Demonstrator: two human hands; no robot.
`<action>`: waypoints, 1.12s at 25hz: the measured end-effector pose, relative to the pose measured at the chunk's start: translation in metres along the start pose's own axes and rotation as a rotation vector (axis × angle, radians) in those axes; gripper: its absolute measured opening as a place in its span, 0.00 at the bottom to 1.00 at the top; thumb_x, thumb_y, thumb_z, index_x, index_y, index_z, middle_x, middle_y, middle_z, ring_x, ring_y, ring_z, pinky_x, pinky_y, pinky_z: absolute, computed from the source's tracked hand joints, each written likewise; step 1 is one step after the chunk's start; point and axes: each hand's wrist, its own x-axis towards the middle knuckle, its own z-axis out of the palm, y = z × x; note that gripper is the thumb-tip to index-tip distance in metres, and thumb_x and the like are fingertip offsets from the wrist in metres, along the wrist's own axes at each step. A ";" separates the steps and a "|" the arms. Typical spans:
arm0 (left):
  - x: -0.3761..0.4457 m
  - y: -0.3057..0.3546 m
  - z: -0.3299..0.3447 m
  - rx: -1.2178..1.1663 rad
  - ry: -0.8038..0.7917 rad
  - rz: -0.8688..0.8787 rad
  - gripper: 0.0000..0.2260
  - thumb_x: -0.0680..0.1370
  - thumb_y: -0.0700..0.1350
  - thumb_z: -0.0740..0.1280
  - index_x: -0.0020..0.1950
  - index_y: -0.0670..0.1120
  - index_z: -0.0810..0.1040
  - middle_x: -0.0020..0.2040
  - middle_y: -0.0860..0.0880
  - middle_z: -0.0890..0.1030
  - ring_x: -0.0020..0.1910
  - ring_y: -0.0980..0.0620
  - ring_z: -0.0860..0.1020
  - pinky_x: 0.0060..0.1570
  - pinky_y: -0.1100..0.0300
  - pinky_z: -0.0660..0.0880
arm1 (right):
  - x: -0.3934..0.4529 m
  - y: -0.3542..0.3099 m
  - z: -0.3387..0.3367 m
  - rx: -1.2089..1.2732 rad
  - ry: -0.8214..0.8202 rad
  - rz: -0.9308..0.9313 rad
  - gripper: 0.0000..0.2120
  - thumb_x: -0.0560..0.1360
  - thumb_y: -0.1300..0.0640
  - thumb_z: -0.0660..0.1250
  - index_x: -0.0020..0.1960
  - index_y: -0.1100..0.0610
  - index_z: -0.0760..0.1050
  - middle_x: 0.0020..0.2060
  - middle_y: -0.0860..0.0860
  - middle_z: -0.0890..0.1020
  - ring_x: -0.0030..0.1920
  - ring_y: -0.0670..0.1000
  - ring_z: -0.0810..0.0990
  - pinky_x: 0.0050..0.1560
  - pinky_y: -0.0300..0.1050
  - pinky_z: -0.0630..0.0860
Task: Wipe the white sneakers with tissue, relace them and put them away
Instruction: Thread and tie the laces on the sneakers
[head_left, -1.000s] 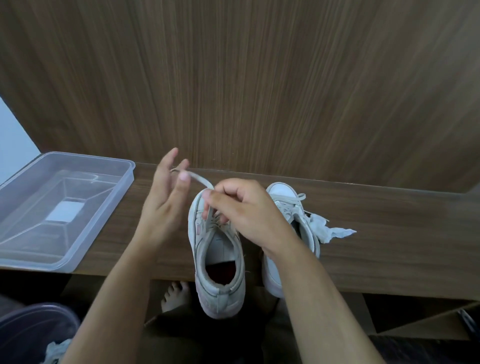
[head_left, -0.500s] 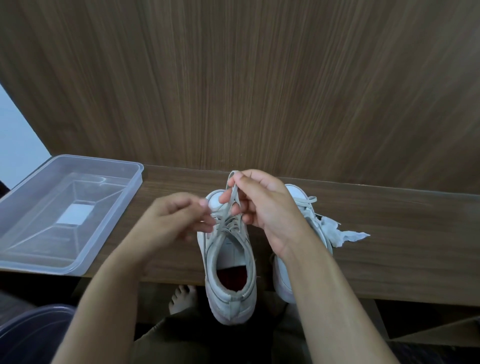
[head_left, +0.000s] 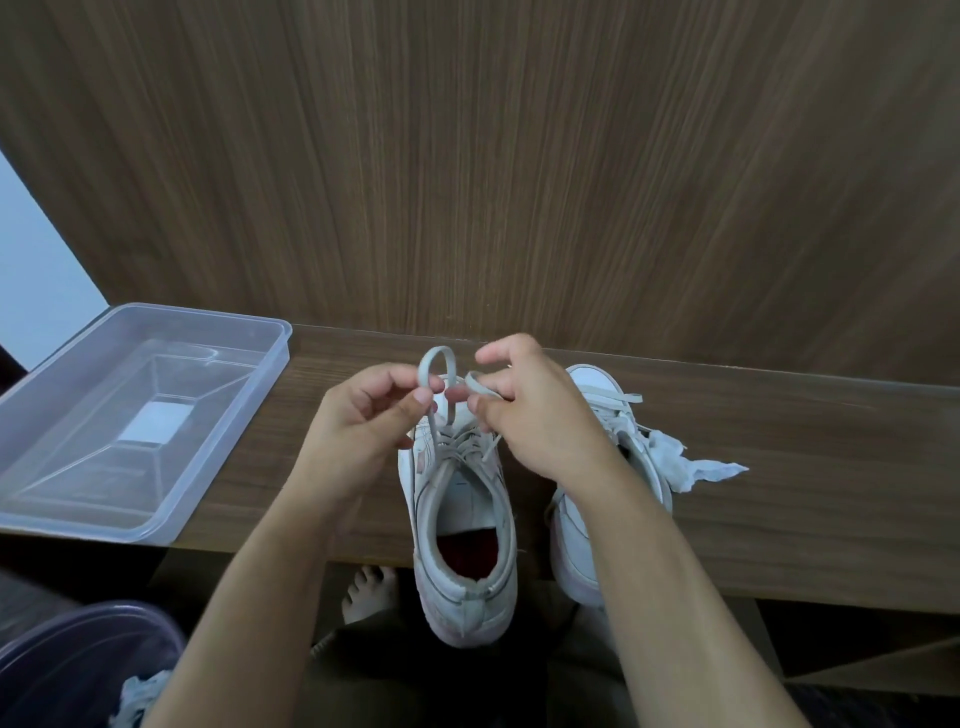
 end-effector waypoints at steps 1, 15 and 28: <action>0.001 -0.003 0.001 -0.012 0.027 0.007 0.06 0.73 0.44 0.69 0.49 0.46 0.82 0.44 0.48 0.83 0.42 0.52 0.79 0.45 0.55 0.76 | -0.001 -0.001 0.002 -0.035 0.007 -0.003 0.10 0.75 0.56 0.67 0.55 0.50 0.70 0.49 0.46 0.84 0.49 0.48 0.81 0.54 0.52 0.77; -0.001 0.010 0.001 0.432 0.112 0.282 0.07 0.71 0.56 0.68 0.47 0.58 0.81 0.38 0.52 0.82 0.36 0.54 0.78 0.37 0.57 0.75 | -0.005 -0.008 -0.001 0.095 0.222 -0.244 0.14 0.69 0.66 0.70 0.47 0.49 0.74 0.35 0.44 0.84 0.38 0.43 0.81 0.42 0.43 0.79; -0.003 0.029 -0.003 0.730 0.186 0.461 0.08 0.70 0.57 0.68 0.46 0.58 0.82 0.36 0.58 0.75 0.35 0.58 0.73 0.31 0.69 0.65 | -0.003 -0.006 0.002 -0.071 0.163 -0.258 0.10 0.76 0.56 0.64 0.51 0.46 0.81 0.47 0.42 0.78 0.53 0.47 0.74 0.52 0.46 0.74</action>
